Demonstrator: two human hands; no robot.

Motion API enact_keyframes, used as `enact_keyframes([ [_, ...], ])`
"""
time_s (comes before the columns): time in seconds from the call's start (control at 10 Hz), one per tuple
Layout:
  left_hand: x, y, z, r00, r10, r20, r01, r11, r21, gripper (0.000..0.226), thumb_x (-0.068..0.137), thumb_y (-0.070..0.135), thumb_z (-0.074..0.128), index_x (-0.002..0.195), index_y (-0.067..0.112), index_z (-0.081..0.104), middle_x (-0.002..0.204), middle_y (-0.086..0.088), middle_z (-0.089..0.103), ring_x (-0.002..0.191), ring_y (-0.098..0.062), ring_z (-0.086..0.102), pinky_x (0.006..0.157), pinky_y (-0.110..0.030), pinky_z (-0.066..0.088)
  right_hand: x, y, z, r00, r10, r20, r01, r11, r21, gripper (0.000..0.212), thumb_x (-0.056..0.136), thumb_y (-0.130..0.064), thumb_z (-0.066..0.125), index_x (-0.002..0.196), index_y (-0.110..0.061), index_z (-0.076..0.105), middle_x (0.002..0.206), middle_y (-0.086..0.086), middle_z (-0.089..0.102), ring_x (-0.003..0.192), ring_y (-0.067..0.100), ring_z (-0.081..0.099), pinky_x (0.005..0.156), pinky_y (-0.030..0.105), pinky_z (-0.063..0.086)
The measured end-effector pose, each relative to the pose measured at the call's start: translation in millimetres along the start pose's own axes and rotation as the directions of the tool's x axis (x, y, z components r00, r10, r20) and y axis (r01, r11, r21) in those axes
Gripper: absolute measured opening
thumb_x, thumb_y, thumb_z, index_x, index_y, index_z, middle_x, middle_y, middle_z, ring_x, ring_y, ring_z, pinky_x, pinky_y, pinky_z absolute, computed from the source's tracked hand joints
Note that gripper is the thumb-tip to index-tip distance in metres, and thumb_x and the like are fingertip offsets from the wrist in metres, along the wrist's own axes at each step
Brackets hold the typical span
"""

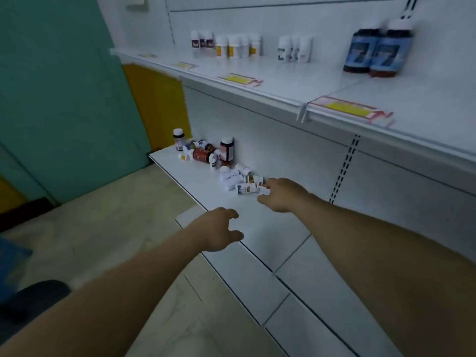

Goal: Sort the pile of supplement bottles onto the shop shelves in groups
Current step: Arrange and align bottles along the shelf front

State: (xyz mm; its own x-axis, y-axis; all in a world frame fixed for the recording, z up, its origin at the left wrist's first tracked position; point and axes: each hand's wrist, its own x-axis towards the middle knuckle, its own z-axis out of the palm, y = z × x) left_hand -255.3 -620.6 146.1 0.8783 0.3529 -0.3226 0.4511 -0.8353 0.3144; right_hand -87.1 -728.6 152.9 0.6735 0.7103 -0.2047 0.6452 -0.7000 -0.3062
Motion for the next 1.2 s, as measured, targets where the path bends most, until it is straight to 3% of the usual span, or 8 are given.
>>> enact_keyframes([
  [0.2,89.2,-80.2,-21.8,0.988,0.065,0.142,-0.069,0.997,0.024,0.066,0.090,0.048,0.056,0.146,0.022,0.031,0.149,-0.006,0.034,0.131,-0.024,0.041,0.106,-0.035,0.036,72.7,-32.1,25.7,0.985,0.172,0.012,-0.172,0.975,0.139,0.053,0.092,-0.043,0.053,0.136,-0.016,0.046,0.138,0.008,0.050,0.121,0.027,0.050,0.094,0.032,0.042],
  [0.5,234.7,-149.4,-36.4,0.973,0.102,0.207,-0.116,0.992,0.055,0.067,0.090,0.047,0.055,0.146,0.021,0.030,0.149,-0.007,0.034,0.132,-0.026,0.039,0.107,-0.035,0.033,192.9,-26.8,67.9,0.935,0.354,0.026,-0.348,0.903,0.253,0.048,0.089,-0.045,0.055,0.124,-0.013,0.054,0.127,0.008,0.058,0.115,0.029,0.055,0.096,0.038,0.045],
  [0.6,281.2,-167.2,-40.4,0.974,0.109,0.200,-0.121,0.992,0.045,0.066,0.091,0.044,0.057,0.147,0.022,0.029,0.150,-0.007,0.033,0.133,-0.025,0.038,0.107,-0.035,0.033,231.3,-26.7,83.7,0.919,0.394,0.032,-0.391,0.894,0.218,0.047,0.090,-0.047,0.052,0.123,-0.014,0.052,0.131,0.010,0.054,0.119,0.031,0.051,0.102,0.037,0.039],
  [0.7,319.7,-179.5,-41.8,0.969,0.146,0.197,-0.153,0.988,0.022,0.071,0.090,0.038,0.060,0.149,0.020,0.024,0.151,-0.008,0.032,0.134,-0.027,0.037,0.108,-0.035,0.033,254.1,-29.0,102.1,0.913,0.406,0.044,-0.406,0.888,0.217,0.050,0.092,-0.036,0.056,0.133,-0.008,0.045,0.138,0.012,0.045,0.126,0.028,0.044,0.101,0.028,0.034],
  [0.9,384.6,-182.8,-25.6,0.925,0.303,0.229,-0.304,0.952,-0.030,0.068,0.092,0.016,0.053,0.151,0.022,0.019,0.154,-0.008,0.027,0.136,-0.027,0.034,0.109,-0.034,0.031,290.3,-30.5,136.8,0.851,0.493,0.179,-0.521,0.837,0.167,0.058,0.094,-0.023,0.049,0.147,-0.012,0.028,0.149,0.018,0.032,0.135,0.038,0.036,0.110,0.045,0.034],
  [1.0,401.1,-192.6,0.9,0.867,0.412,0.279,-0.470,0.864,0.184,0.072,0.094,0.024,0.050,0.152,0.027,0.008,0.159,-0.002,0.007,0.143,-0.030,0.018,0.113,-0.043,0.026,299.1,-29.6,159.3,0.861,0.477,0.178,-0.495,0.866,0.075,0.074,0.094,-0.026,0.050,0.154,-0.023,0.007,0.159,0.015,-0.001,0.146,0.040,0.005,0.117,0.051,0.019],
  [1.1,405.2,-205.6,10.0,0.847,0.492,0.201,-0.529,0.818,0.226,0.067,0.093,0.032,0.052,0.150,0.024,0.017,0.157,-0.003,0.015,0.140,-0.029,0.020,0.110,-0.042,0.030,294.4,-35.0,167.0,0.846,0.527,0.074,-0.533,0.840,0.107,0.071,0.093,-0.043,0.052,0.151,-0.020,0.017,0.157,0.011,0.012,0.144,0.035,0.018,0.113,0.046,0.028],
  [1.2,407.3,-212.6,16.4,0.887,0.454,0.086,-0.461,0.882,0.101,0.060,0.088,0.044,0.059,0.138,0.017,0.038,0.140,-0.006,0.041,0.125,-0.027,0.039,0.102,-0.040,0.040,287.6,-40.6,169.8,0.783,0.623,-0.010,-0.602,0.760,0.247,0.056,0.091,-0.047,0.056,0.131,-0.009,0.044,0.134,0.013,0.040,0.114,0.029,0.050,0.091,0.036,0.045],
])
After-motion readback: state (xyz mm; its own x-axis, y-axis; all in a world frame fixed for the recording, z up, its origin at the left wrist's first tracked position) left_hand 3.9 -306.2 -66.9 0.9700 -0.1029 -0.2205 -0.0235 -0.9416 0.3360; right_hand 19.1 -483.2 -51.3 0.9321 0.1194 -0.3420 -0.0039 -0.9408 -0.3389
